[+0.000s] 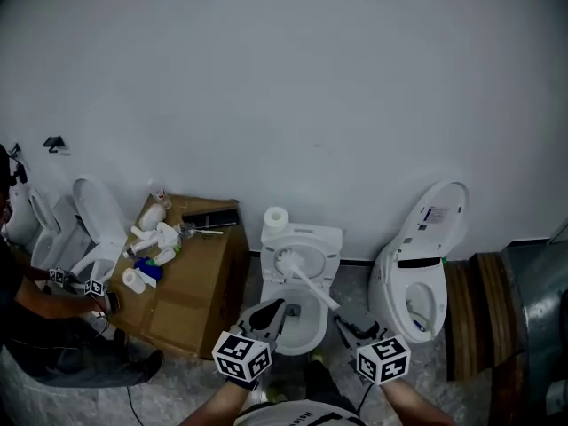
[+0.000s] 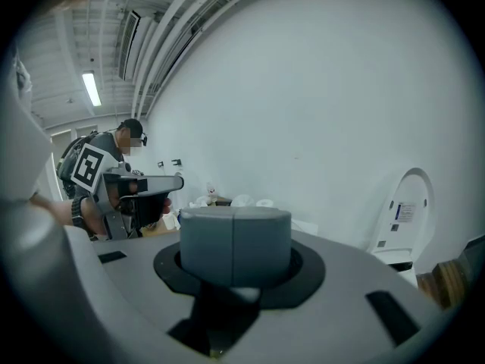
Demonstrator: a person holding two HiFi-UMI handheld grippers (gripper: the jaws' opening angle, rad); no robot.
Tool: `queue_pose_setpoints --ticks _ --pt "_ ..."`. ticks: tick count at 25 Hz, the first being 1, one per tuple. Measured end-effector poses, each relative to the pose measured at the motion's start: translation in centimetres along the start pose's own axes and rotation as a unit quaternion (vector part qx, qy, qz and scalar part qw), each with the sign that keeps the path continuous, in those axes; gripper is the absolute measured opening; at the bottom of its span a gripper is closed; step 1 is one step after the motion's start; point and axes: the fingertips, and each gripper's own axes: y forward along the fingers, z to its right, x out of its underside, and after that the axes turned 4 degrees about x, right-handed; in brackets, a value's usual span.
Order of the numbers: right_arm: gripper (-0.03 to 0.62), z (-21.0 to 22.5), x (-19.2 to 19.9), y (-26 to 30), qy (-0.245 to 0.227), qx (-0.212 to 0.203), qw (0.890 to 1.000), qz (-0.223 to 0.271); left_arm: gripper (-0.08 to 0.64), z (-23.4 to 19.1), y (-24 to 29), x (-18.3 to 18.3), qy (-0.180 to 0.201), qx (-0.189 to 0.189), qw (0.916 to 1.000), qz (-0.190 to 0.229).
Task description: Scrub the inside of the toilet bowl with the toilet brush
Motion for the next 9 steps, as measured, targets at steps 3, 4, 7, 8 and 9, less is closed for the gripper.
queue_pose_setpoints --ticks 3,4,7,8,9 --pt "0.155 -0.6 -0.6 0.0 -0.003 0.000 1.000 0.006 0.008 -0.2 -0.4 -0.7 0.004 0.001 1.0000 0.005" --pt "0.154 -0.5 -0.9 -0.1 -0.004 -0.001 1.000 0.006 0.008 -0.2 -0.3 -0.9 0.004 0.000 1.0000 0.006" --pt "0.155 0.4 -1.7 -0.2 -0.006 -0.003 1.000 0.007 0.008 0.2 0.5 -1.6 0.005 -0.003 0.9999 0.009" --pt "0.154 0.6 -1.9 -0.3 -0.006 -0.004 1.000 0.007 0.008 0.4 0.7 -1.8 0.005 -0.004 0.9999 0.010" --pt "0.155 0.8 -2.1 -0.4 -0.007 -0.004 1.000 0.008 0.008 0.5 0.8 -2.0 0.006 -0.005 0.9999 0.011"
